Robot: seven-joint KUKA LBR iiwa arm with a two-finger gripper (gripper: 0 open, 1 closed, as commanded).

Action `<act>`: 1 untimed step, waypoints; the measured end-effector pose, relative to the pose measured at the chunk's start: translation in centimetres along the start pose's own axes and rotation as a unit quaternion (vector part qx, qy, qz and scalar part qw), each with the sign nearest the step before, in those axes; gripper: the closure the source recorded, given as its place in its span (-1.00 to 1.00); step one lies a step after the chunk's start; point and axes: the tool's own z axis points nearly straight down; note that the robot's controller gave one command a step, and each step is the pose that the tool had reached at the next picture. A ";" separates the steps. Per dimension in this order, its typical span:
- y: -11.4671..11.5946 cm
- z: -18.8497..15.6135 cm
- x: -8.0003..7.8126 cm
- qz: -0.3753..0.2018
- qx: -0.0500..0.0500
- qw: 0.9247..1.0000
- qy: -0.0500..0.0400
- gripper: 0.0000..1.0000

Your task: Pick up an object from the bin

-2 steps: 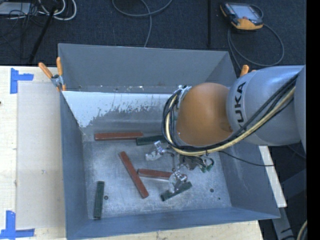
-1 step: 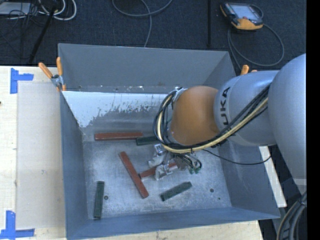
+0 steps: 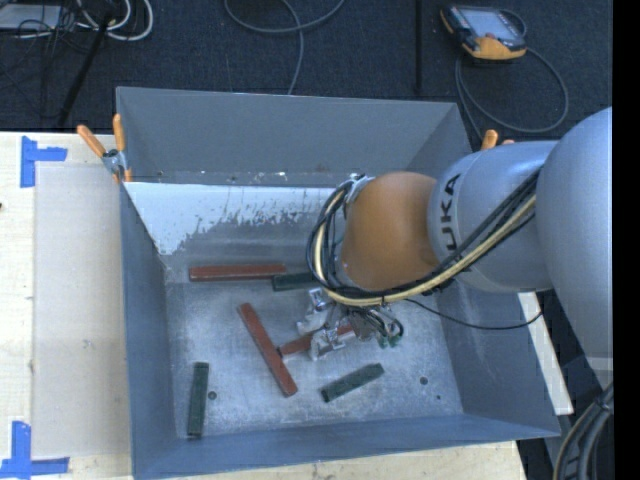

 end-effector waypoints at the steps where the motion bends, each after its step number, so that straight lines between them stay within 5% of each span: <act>1: 1.0 -13.8 -0.3 -0.006 0.000 1.000 0.004 1.00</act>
Offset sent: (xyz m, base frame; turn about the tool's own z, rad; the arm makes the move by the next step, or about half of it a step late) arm 0.0000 0.0000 0.0000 0.0000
